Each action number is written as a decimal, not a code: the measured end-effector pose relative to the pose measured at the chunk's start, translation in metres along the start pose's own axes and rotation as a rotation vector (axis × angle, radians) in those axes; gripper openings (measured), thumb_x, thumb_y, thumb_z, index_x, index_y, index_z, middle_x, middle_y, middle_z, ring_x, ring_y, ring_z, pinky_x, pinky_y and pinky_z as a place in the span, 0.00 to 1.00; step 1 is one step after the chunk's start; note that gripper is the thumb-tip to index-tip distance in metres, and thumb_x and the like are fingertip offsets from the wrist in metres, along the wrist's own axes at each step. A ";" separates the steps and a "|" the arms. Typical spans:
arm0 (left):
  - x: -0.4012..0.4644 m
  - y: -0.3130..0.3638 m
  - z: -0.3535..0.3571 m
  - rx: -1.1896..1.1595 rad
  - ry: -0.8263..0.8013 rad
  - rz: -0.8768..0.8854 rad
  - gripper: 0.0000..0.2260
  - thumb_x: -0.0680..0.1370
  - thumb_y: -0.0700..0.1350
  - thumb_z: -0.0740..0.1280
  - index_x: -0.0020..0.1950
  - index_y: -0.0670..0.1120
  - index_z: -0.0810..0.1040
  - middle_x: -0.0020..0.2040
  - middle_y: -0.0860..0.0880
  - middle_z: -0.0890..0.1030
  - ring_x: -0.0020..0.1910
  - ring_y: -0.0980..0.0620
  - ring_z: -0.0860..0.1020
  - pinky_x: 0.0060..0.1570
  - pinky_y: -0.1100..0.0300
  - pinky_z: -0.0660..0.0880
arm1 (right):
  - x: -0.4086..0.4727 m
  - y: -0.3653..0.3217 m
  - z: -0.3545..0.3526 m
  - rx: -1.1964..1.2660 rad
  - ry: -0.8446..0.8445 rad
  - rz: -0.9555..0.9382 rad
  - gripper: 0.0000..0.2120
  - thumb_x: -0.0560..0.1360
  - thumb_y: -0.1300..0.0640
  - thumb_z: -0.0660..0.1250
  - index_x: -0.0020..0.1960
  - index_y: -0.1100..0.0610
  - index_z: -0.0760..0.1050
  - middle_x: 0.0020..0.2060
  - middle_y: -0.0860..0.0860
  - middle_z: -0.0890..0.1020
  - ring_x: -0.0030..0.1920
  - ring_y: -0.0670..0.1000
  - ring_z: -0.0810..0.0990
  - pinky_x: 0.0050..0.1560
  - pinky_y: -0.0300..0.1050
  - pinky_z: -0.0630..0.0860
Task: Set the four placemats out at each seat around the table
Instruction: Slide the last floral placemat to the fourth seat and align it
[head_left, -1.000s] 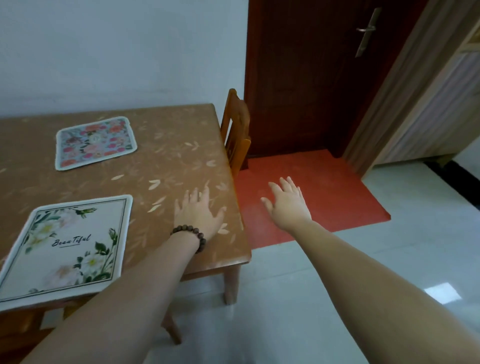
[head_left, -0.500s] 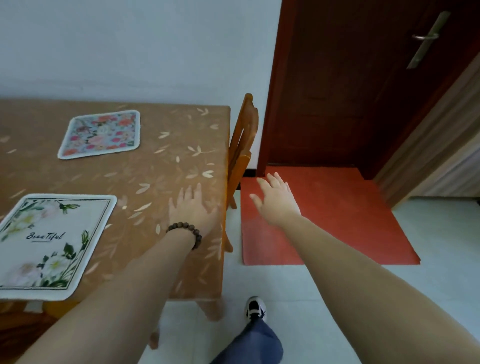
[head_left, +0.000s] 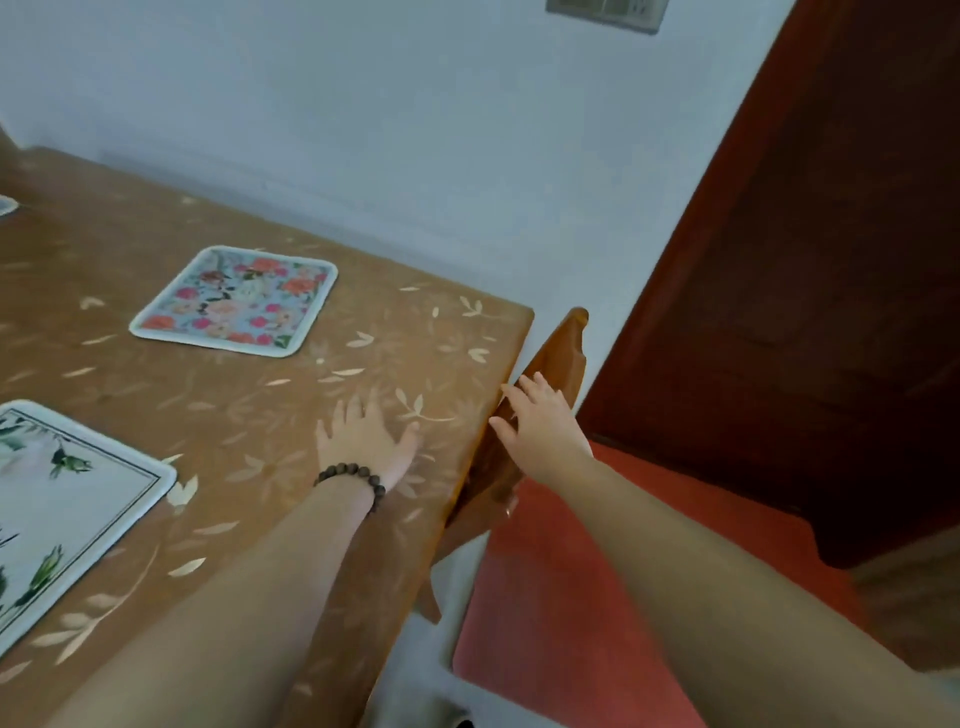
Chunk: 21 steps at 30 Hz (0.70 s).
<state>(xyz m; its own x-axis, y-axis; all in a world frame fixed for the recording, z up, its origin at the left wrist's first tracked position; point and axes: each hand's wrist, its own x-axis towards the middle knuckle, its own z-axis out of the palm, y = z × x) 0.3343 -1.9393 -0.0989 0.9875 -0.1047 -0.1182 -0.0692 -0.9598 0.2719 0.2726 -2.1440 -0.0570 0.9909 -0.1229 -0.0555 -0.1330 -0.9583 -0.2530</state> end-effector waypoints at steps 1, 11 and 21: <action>0.010 0.007 -0.003 -0.010 0.005 -0.018 0.35 0.75 0.67 0.50 0.76 0.49 0.53 0.76 0.47 0.57 0.75 0.47 0.54 0.71 0.42 0.51 | 0.016 0.005 -0.005 -0.003 -0.006 -0.016 0.26 0.80 0.45 0.52 0.75 0.55 0.56 0.76 0.54 0.56 0.76 0.53 0.46 0.75 0.54 0.46; 0.062 -0.005 -0.030 -0.070 0.110 -0.296 0.35 0.75 0.66 0.51 0.76 0.49 0.51 0.77 0.46 0.55 0.75 0.46 0.51 0.71 0.42 0.50 | 0.157 -0.024 0.004 -0.042 -0.104 -0.360 0.26 0.80 0.45 0.52 0.73 0.57 0.59 0.75 0.57 0.60 0.76 0.55 0.49 0.75 0.55 0.48; 0.109 -0.018 -0.012 -0.023 0.206 -0.776 0.35 0.75 0.66 0.52 0.76 0.50 0.50 0.77 0.47 0.56 0.75 0.47 0.51 0.72 0.43 0.50 | 0.288 -0.049 0.045 -0.014 -0.323 -0.739 0.25 0.80 0.45 0.54 0.74 0.53 0.59 0.75 0.56 0.60 0.76 0.55 0.49 0.74 0.55 0.48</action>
<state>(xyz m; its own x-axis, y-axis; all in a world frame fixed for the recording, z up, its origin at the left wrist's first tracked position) 0.4445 -1.9305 -0.1052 0.7591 0.6427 -0.1033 0.6486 -0.7332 0.2042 0.5637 -2.1206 -0.1040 0.7670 0.6223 -0.1562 0.5563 -0.7663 -0.3215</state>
